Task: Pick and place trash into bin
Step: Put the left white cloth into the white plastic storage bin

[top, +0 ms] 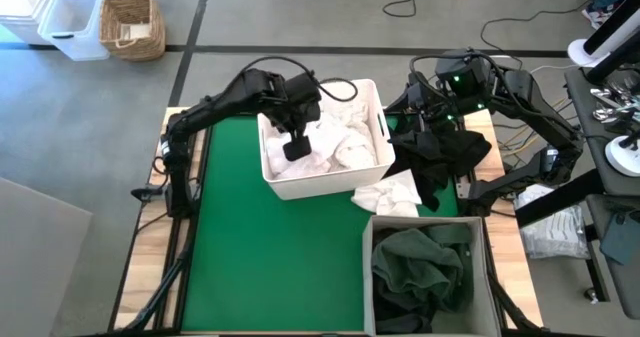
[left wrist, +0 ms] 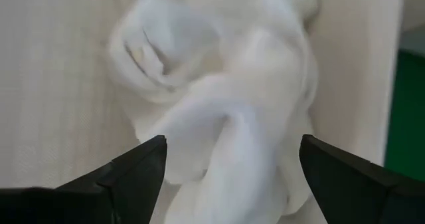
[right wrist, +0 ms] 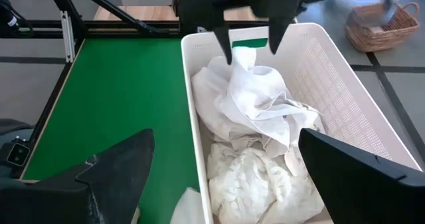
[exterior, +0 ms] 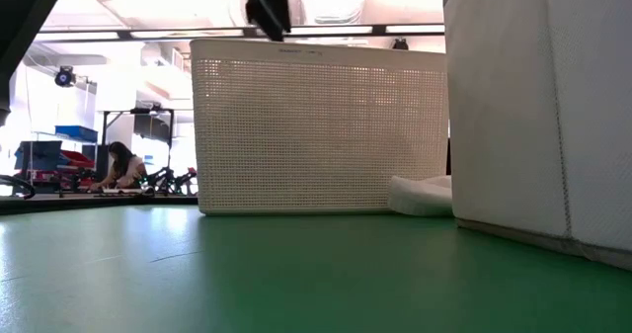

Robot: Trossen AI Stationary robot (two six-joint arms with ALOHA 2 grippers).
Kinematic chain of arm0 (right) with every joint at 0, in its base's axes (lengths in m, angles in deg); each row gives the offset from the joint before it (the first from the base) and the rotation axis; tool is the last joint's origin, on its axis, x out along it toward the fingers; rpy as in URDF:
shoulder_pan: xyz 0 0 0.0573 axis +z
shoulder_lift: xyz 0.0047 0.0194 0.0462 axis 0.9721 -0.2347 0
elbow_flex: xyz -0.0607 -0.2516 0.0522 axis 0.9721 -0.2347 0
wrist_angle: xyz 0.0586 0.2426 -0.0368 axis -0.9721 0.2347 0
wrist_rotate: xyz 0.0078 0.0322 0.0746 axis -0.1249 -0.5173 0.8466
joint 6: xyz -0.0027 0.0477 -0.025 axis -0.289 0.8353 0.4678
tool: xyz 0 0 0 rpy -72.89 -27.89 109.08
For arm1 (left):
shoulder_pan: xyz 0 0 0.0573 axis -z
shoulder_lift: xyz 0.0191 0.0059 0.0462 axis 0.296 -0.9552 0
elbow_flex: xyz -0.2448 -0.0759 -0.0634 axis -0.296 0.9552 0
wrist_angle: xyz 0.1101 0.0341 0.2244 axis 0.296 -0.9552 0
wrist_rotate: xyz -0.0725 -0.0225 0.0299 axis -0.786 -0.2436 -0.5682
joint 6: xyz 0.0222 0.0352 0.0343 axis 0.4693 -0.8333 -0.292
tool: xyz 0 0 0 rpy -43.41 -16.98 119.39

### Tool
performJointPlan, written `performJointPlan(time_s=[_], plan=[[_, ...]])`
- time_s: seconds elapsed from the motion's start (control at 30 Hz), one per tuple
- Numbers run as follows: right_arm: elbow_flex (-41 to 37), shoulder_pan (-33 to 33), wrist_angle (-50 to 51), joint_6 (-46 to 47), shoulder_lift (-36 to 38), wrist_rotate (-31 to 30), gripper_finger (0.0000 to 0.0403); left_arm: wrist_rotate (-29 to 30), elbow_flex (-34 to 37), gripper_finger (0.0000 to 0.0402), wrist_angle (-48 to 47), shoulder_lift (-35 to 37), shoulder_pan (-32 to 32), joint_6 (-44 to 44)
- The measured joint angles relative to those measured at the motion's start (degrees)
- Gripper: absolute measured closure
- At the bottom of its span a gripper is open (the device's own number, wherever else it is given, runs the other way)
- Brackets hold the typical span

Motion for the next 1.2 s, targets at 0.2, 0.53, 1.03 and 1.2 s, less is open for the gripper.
performJointPlan(time_s=[0.2,0.53,1.03,1.2], plan=[[0.00,-0.01,0.00,0.00,0.00,0.00,0.0035,0.09,-3.04,0.0101,7.90,0.04,0.07,-1.98],[0.00,0.00,0.00,0.42,0.00,0.00,0.0035,0.20,3.08,0.0311,11.98,0.04,0.12,-3.38],[-0.02,0.01,0.02,0.44,0.00,0.00,0.0035,-3.19,16.62,0.0400,16.57,0.24,-0.22,-3.82],[-0.19,-0.01,0.02,0.42,0.00,0.00,0.0035,-6.89,21.21,0.0400,15.33,0.26,0.04,-3.09]])
